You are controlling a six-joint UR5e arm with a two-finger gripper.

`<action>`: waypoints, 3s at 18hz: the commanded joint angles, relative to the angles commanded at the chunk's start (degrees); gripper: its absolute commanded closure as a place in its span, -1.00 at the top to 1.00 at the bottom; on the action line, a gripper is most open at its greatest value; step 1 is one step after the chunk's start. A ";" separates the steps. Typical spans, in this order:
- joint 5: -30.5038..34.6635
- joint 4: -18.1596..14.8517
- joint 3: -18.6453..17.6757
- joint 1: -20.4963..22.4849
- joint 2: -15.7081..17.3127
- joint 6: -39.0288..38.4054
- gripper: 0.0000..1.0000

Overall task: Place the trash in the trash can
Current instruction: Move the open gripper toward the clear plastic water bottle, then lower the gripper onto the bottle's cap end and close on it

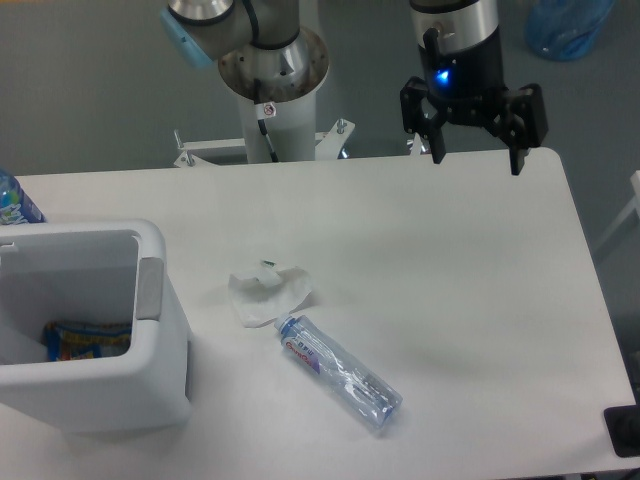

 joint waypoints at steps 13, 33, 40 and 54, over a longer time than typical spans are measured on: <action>-3.06 1.41 -3.51 -0.70 0.70 -6.32 1.00; -10.63 13.27 -3.08 -4.83 -13.35 -60.55 1.00; -16.52 16.87 0.44 -4.84 -21.00 -67.23 1.00; -10.83 22.75 3.08 -7.56 -32.69 -70.13 1.00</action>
